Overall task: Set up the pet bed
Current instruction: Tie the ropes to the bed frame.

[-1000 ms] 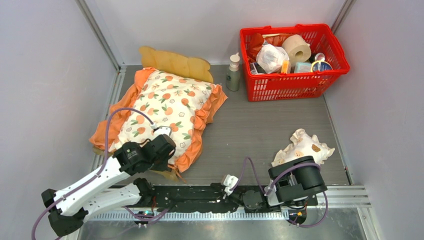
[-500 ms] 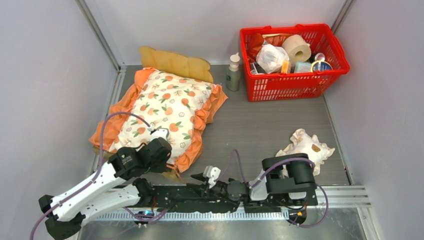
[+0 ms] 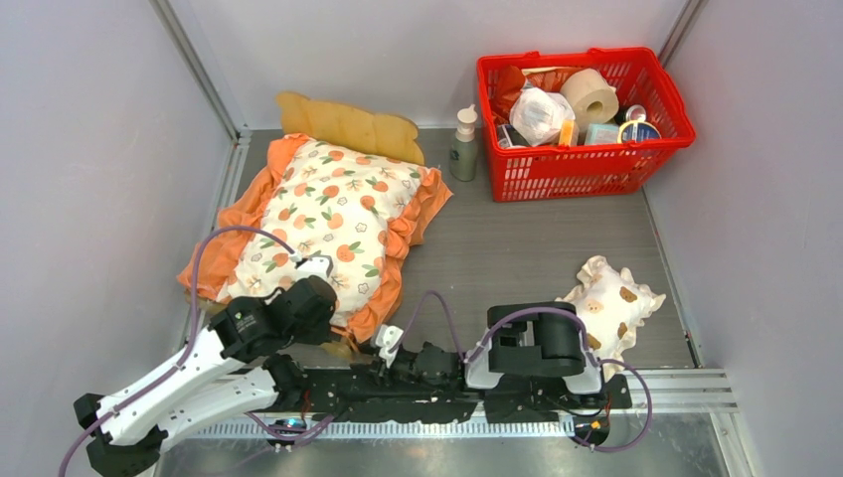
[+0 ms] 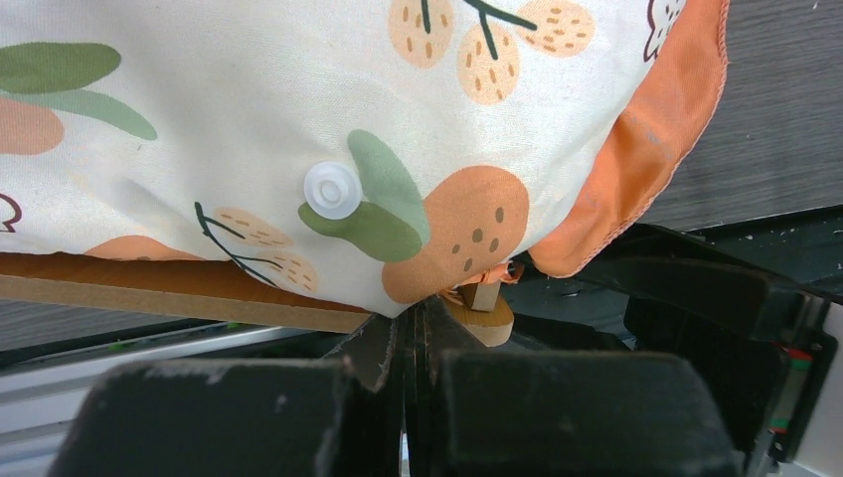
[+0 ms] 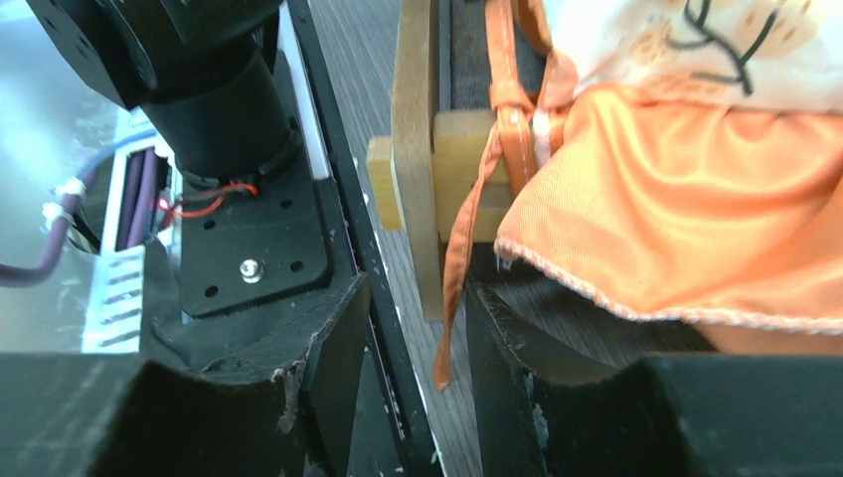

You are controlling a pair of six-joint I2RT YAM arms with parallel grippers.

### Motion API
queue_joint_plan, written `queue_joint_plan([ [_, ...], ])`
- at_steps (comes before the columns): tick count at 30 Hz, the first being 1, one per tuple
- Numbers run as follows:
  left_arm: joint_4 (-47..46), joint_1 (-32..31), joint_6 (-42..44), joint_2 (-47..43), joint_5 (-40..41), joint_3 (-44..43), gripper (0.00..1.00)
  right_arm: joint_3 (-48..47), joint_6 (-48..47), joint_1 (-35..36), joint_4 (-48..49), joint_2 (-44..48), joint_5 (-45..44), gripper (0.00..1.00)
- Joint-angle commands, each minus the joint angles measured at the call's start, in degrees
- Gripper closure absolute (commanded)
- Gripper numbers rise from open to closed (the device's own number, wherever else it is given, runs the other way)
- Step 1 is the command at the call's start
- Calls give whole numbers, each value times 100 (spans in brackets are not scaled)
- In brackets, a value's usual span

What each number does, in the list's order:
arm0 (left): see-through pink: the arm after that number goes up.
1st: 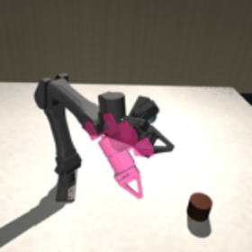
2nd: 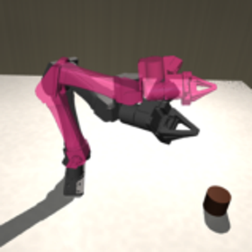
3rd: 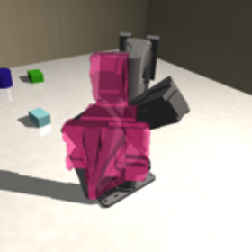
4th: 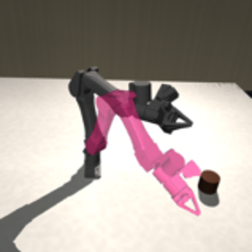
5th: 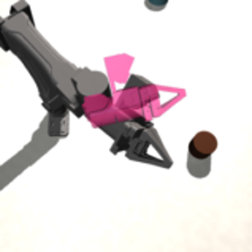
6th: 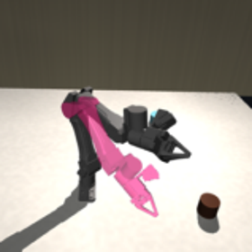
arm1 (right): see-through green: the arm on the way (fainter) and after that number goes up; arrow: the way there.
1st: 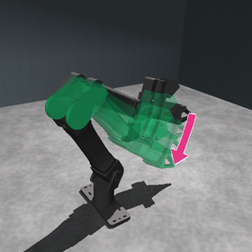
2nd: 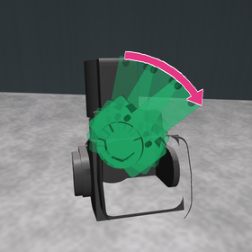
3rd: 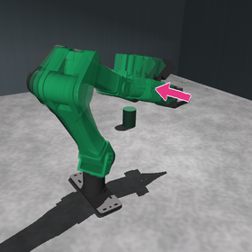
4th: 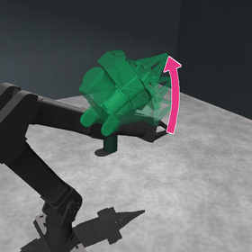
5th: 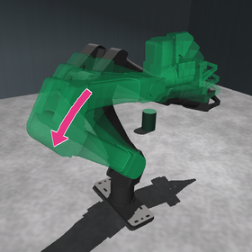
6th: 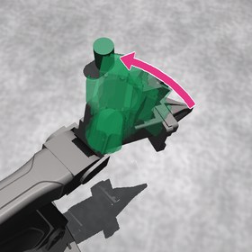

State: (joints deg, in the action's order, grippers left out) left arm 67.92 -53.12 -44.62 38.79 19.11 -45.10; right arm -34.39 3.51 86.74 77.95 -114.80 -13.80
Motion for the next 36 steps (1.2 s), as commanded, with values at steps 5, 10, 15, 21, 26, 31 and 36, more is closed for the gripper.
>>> queue_joint_plan([
  [5,-16,21,-80,64,485,-36,100,-24,-112,-43,174,-254,-165,87],
  [10,185,24,-250,120,973,-179,100,436,108,-43,462,-131,-472,95],
  [15,272,32,-431,41,1295,-224,100,709,492,-13,293,-78,-974,95],
  [21,566,30,-706,-5,1576,-193,100,796,655,160,-147,11,-1284,95],
  [26,740,30,-859,-10,1692,-192,100,826,788,227,-255,45,-1381,95],
  [31,339,28,-288,-292,1344,-312,76,969,710,247,45,298,-1472,90],
  [36,490,31,-250,-418,1236,-750,46,1203,814,249,-98,1344,-1227,46],
])
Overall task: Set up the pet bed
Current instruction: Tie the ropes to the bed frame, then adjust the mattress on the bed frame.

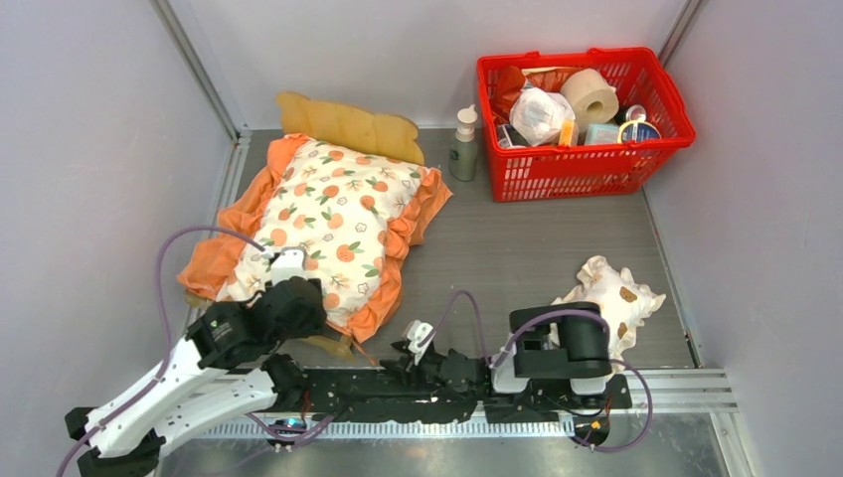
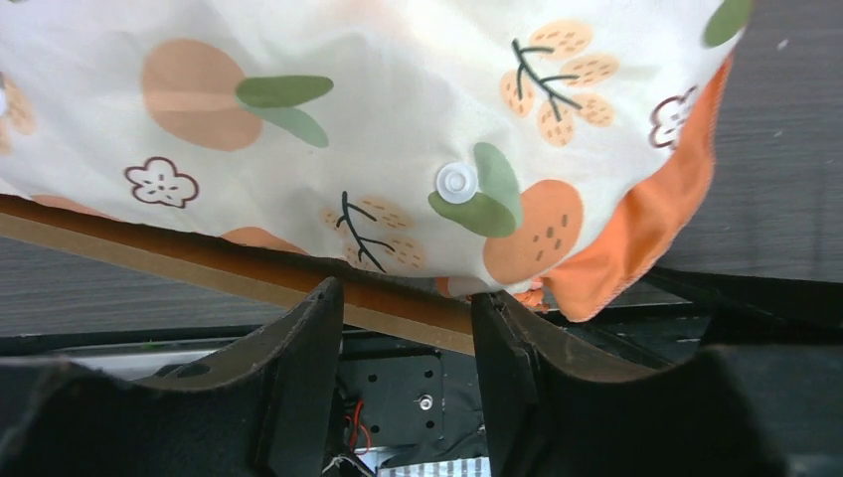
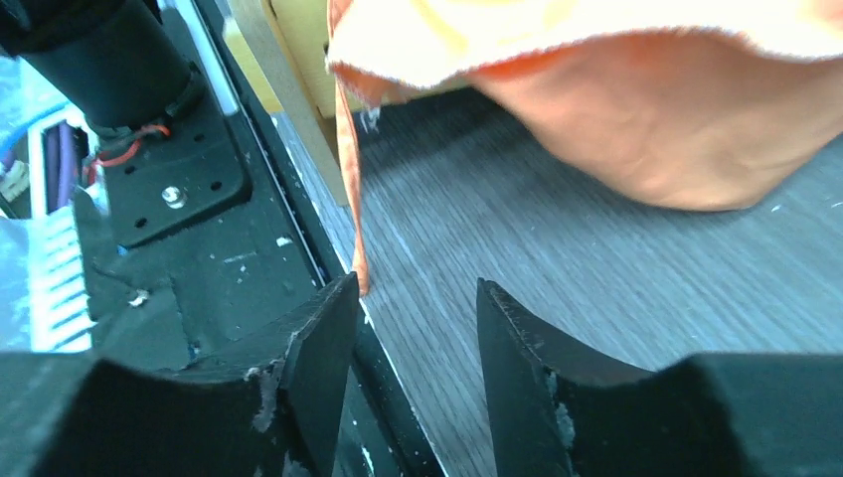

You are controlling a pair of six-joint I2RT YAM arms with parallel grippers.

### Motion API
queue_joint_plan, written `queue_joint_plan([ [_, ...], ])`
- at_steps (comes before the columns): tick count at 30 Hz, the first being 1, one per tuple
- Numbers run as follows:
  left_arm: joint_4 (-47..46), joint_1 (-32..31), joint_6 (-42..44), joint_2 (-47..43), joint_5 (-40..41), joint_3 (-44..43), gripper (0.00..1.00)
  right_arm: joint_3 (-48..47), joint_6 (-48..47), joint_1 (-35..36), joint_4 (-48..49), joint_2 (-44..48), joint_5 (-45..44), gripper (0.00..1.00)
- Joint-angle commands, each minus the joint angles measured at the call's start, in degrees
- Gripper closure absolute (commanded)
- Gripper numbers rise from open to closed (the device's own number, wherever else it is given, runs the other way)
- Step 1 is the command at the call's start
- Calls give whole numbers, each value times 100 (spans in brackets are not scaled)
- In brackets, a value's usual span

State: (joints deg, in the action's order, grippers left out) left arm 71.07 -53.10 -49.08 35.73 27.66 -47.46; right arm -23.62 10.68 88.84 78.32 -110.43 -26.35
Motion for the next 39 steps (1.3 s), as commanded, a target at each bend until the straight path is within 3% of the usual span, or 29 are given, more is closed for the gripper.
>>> queue_joint_plan([
  [1,215,35,219,-110,387,-593,45,152,184,38,-354,1243,26,46],
  [4,216,28,534,-108,540,-808,43,88,643,21,-1190,1878,-446,41],
  [6,115,28,840,-66,870,-1005,42,-146,1270,-32,-1808,2354,-940,31],
  [10,-324,94,1754,120,1621,-1331,32,-1595,2783,-514,-5525,2841,-1065,29],
  [12,-483,311,2108,305,1795,-1474,33,-2214,3004,-789,-6197,2799,-974,27],
  [15,-819,761,2494,430,1528,-1486,34,-2472,3271,-1064,-6159,2689,-1087,26],
  [19,-1533,1375,2636,205,355,-950,39,-2777,3929,-1497,-6246,2242,-423,24],
  [27,-1479,1470,1446,-328,-745,538,46,-2683,4480,-1678,-5935,1787,365,24],
  [30,-1512,1460,1330,-701,-504,552,47,-2421,4636,-1694,-5366,1659,593,23],
  [34,-1651,1460,1789,-794,242,82,45,-2393,4366,-1876,-4514,1393,984,23],
  [39,-1664,1467,2515,-260,1023,-634,40,-2502,4276,-2331,-3772,1048,1500,36],
])
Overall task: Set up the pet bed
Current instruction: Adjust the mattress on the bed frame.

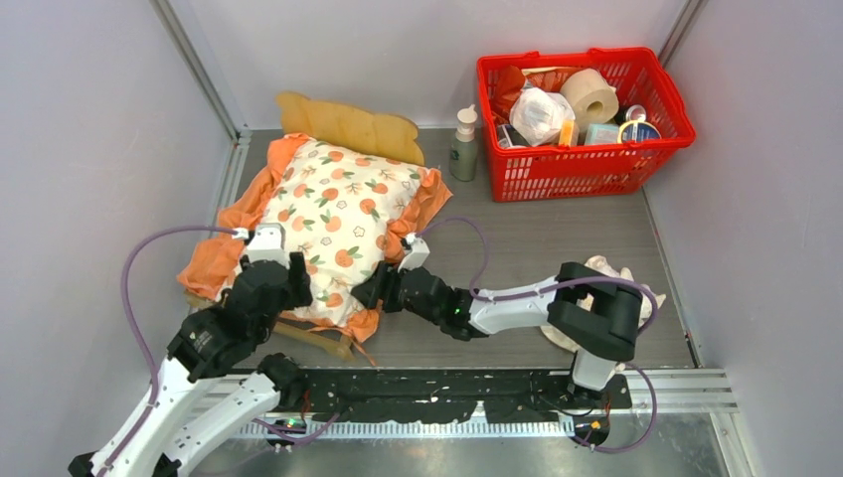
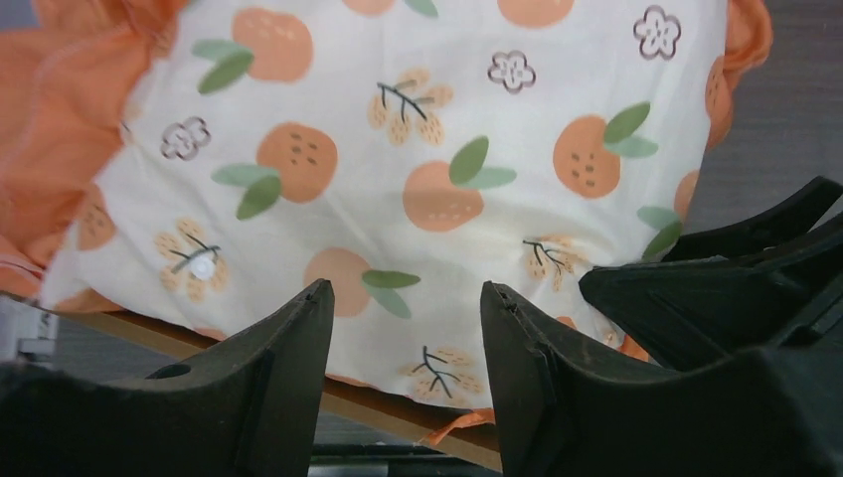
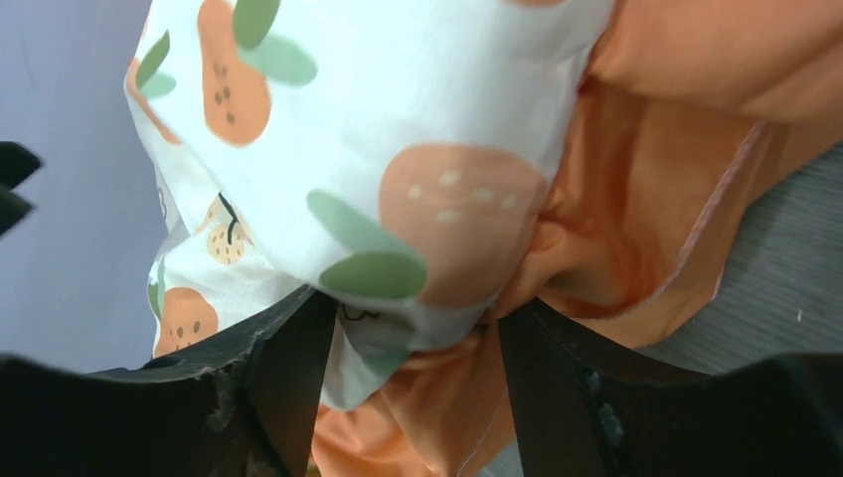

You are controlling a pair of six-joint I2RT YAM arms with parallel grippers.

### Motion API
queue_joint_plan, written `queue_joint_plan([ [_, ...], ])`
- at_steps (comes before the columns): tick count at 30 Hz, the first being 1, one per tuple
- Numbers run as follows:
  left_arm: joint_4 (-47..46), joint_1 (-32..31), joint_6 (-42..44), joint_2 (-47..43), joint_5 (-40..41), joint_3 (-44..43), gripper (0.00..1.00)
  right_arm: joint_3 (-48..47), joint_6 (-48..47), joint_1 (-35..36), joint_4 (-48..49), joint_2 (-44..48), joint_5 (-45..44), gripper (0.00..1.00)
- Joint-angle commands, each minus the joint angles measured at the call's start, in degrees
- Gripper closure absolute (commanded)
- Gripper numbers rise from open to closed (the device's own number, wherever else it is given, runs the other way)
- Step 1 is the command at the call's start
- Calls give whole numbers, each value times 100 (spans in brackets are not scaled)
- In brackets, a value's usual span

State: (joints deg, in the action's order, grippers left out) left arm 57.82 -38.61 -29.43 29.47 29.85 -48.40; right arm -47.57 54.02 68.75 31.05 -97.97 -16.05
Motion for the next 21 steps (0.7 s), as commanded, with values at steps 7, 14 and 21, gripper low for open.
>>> queue_joint_plan([
  [7,-303,422,763,818,991,-994,38,-818,-895,-804,480,-572,868,58],
  [14,-310,1432,836,933,215,-1058,38,-1264,-1691,-1696,28,-857,1625,59],
  [21,-324,2030,1065,977,-102,-1201,38,-2197,-2714,-2285,-1063,-954,2429,44],
])
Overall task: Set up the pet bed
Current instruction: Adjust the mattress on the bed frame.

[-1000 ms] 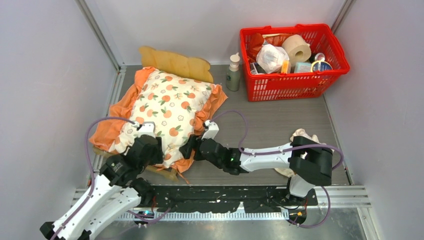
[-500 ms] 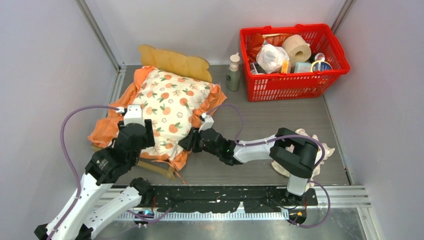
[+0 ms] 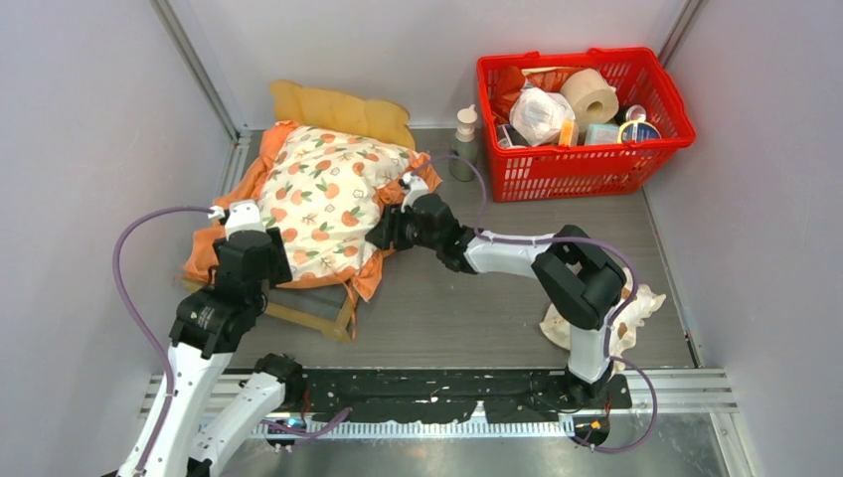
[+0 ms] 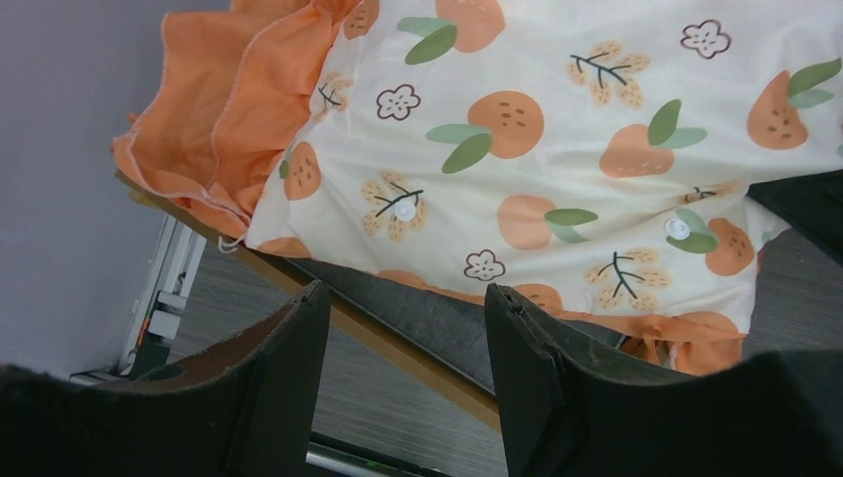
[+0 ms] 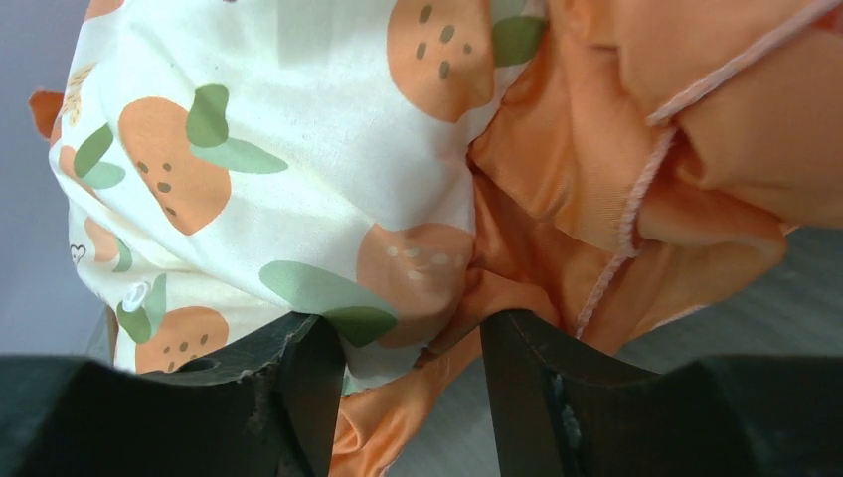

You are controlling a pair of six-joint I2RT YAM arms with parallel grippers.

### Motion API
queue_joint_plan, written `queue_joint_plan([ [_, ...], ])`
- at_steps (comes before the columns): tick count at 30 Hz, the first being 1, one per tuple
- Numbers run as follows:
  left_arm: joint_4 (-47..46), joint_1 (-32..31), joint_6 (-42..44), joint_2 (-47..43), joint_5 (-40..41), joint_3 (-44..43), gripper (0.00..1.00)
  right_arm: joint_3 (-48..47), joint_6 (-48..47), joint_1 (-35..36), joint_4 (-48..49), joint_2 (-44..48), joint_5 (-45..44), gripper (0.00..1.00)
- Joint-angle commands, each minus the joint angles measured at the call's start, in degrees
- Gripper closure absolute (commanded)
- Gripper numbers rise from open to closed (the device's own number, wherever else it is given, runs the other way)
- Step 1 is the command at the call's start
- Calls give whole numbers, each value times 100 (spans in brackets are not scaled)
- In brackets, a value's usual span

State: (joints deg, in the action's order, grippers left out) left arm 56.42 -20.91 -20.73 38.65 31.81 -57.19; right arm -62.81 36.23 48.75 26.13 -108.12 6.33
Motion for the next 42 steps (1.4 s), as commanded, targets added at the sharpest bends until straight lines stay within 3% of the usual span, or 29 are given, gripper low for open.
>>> queue_joint_plan([
  [1,-171,276,182,73,-285,-380,38,-655,-1004,-214,-701,227,179,42],
  [4,-347,280,61,-42,-174,-393,38,-337,-1132,38,-687,673,-43,37],
  [9,-659,306,139,-177,-30,-225,40,157,-1180,855,-923,1517,-1023,37],
  [11,-680,306,292,-128,-547,-220,42,315,-1056,1091,-947,1694,-1257,37],
  [14,-742,306,684,-177,-1940,-31,45,539,-797,1388,-875,1919,-1479,37],
  [17,-790,306,722,-264,-2543,391,42,779,-620,1548,-765,2028,-1560,37],
  [25,-821,306,-77,118,-1847,770,39,1149,-201,1602,83,1710,-1672,32],
  [32,-822,364,-476,21,-420,623,40,810,136,1869,658,910,-1338,40],
  [42,-931,407,-360,95,-153,472,41,944,-145,2526,316,1167,-1576,45],
])
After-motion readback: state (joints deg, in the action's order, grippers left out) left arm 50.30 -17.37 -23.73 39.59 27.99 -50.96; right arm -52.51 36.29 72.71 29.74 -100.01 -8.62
